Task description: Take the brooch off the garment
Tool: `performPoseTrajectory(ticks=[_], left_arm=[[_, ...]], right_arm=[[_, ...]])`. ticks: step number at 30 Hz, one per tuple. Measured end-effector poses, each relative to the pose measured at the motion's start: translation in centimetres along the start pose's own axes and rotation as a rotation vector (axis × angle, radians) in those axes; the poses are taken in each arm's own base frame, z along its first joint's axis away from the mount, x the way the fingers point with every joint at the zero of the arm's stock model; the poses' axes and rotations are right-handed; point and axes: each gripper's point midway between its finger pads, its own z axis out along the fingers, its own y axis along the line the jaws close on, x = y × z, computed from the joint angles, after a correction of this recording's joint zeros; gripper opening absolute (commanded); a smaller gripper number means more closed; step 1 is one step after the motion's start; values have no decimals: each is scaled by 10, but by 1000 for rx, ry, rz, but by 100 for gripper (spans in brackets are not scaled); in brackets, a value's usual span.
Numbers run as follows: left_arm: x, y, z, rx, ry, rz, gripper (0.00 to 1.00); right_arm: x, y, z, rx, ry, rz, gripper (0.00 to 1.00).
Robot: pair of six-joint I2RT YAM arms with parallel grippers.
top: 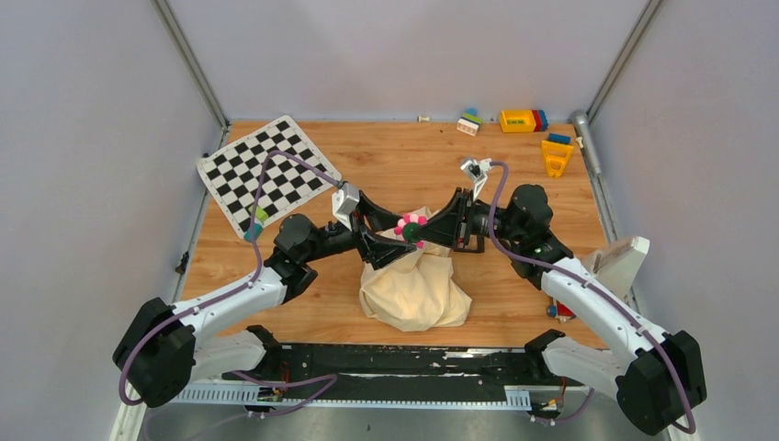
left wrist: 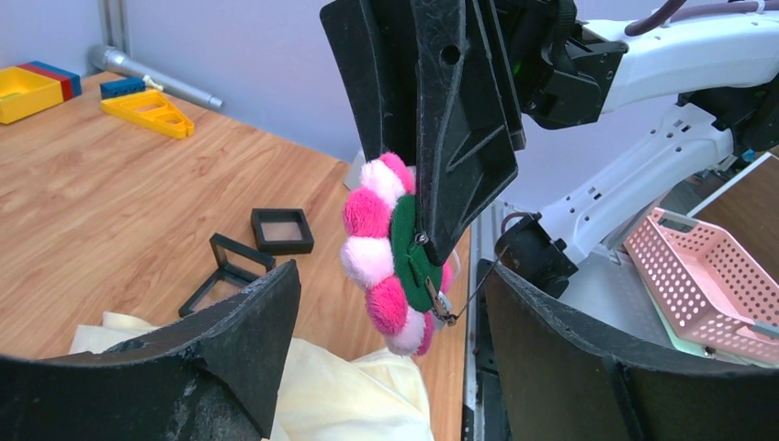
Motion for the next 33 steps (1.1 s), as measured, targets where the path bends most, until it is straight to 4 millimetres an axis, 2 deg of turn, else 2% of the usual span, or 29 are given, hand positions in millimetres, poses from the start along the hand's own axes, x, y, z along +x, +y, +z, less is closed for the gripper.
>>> performPoseTrajectory(ticks=[7,10,12,14,23,25,29,33], left_arm=[[2,2,0,-12,6,-9,65],[5,4,-1,-22,16,-18,52],[6,4,-1,-23,19,-20,45],[7,4,-1,-25,24,-25,43],[12,6,-2,-35,40,-41,43],[12,6,-2,-36,41,-42,45],[10,5,-2,-39,35,-50,49],[6,4,-3,-41,25,-48,47]], right_arm=[[3,0,1,1,-3,33,0],[2,-1,1,4,-8,42,0],[2,-3,1,13,-14,46,0],[5,-7,2,24,-15,55,0],[8,-12,2,35,-16,65,0],[8,-12,2,34,-19,63,0],[8,-12,2,32,-20,65,0],[9,-11,2,31,-18,70,0]])
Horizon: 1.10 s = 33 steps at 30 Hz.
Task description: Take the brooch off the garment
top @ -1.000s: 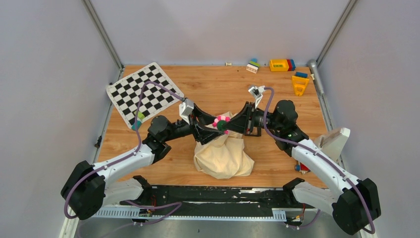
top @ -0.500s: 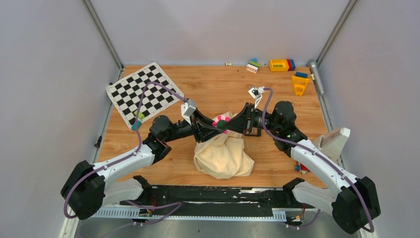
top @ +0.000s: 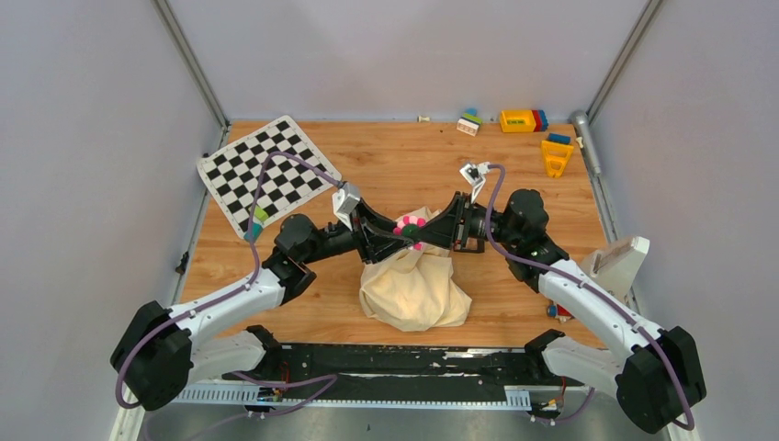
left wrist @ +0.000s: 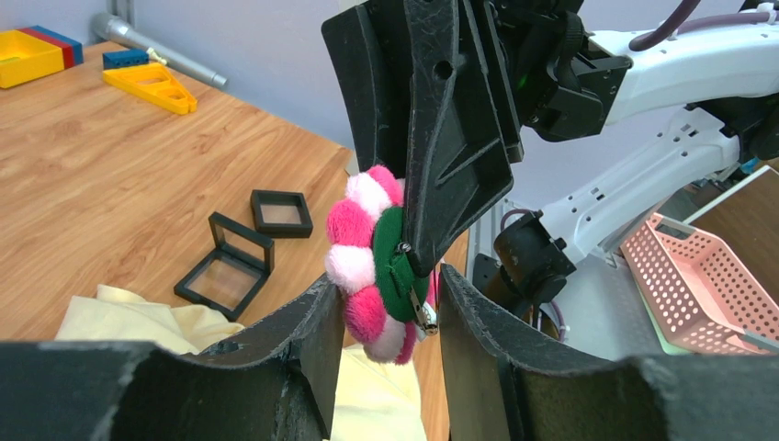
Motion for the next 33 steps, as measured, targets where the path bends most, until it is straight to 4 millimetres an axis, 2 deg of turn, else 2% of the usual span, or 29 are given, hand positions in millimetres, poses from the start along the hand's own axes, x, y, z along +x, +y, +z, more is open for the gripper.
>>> performPoseTrajectory(ticks=[9,17,27,33], left_arm=[[0,-1,-3,-5,-7,3,43],[0,-1,-3,-6,-8,2,45],[6,-6,-2,30,18,-36,31],[5,-11,-3,57,19,-42,30]], right_arm=[[1,0,0,-1,1,7,0],[1,1,0,-6,-1,8,0],[6,5,-2,-36,20,-5,0],[6,10,-3,-63,29,-32,0]])
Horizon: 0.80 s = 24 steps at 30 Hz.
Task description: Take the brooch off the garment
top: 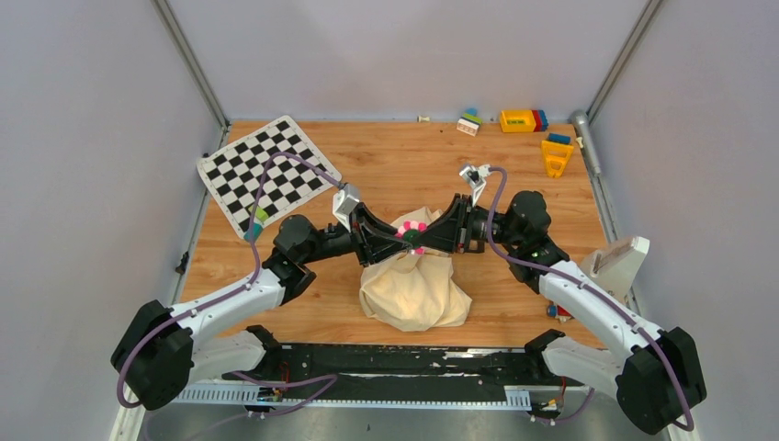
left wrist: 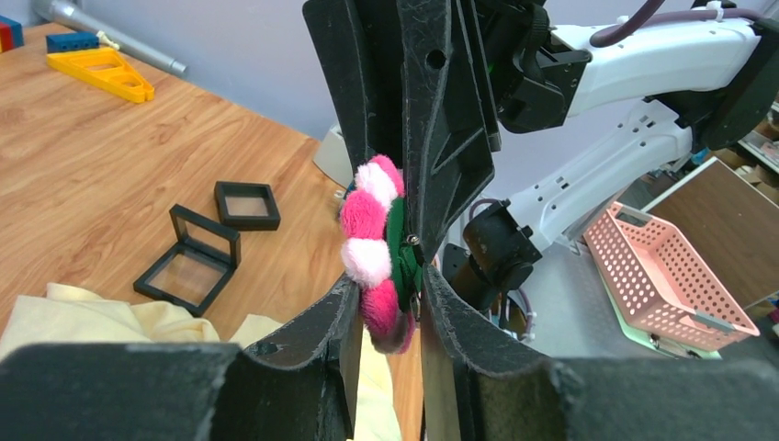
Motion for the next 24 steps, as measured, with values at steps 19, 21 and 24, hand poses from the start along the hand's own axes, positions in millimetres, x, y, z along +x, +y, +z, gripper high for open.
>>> performPoseTrajectory(ticks=[19,21,24], left_arm=[[6,-9,4,75,46,-37,37],[6,-9,4,76,47,-40,38],[5,-10,4,79,45,-37,39]], right_arm=[[4,7,0,-38,26,-17,0],[4,7,-1,-38,26,-16,0],[4,7,0,-39,25,-17,0]])
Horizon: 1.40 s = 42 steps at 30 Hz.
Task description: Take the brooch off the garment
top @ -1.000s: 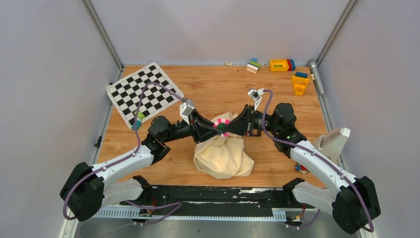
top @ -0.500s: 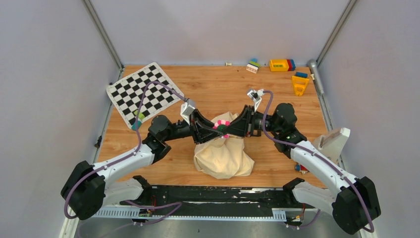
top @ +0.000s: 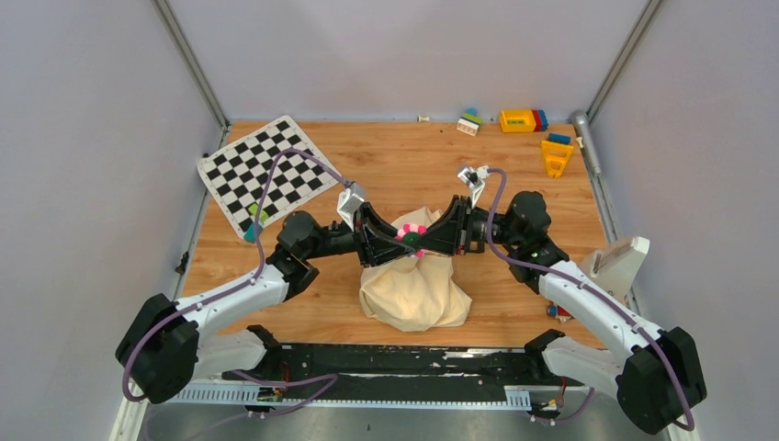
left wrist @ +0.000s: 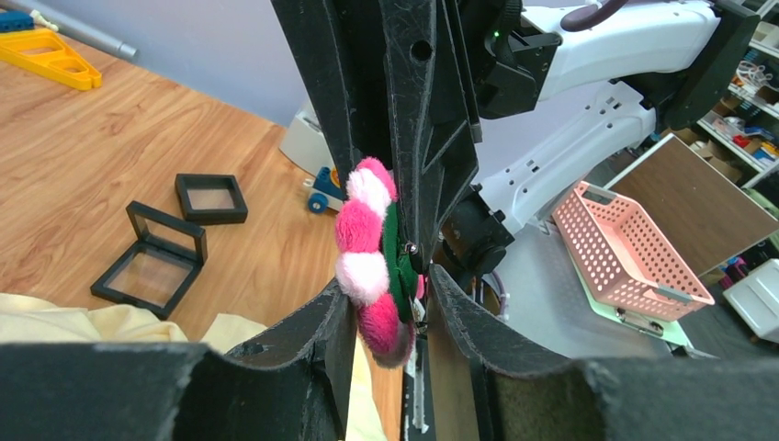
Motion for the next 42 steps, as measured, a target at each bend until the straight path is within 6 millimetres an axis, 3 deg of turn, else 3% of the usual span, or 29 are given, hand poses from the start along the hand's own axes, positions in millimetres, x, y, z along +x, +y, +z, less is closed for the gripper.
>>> performPoseTrajectory(ticks=[4,8,15,21,42], left_arm=[[-1,-1,-1,-1,-3,5,39],[-3,-3,-2,-2,-5,10,47],[-3,-5,-2,0,-5,14,40],[-4,-5,-2,-2,-6,15,46],[-6,-9,-5,-10,-6,28,35]], right_arm=[[-1,1,0,-3,-2,-5,0],[-1,2,1,-8,-3,-10,0],[0,4,2,-16,-1,-11,0],[-1,5,2,-18,-2,-13,0],[-1,8,1,-27,-1,-22,0]])
